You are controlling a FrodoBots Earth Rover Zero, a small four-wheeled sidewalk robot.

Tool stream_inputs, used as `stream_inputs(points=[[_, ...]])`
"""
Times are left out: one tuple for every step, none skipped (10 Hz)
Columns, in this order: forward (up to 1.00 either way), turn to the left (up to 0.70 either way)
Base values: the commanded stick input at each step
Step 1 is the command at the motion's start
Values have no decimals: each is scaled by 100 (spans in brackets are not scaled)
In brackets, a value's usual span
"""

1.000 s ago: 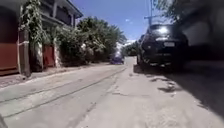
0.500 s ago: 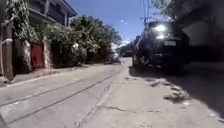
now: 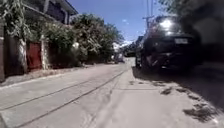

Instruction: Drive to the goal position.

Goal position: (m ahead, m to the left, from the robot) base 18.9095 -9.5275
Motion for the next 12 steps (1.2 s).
stream_inputs(points=[[85, 2], [85, 0], [85, 0], [85, 0], [85, 0], [85, 0], [85, 0], [85, 0], [85, 0], [85, 0], [85, -34], [85, -34]])
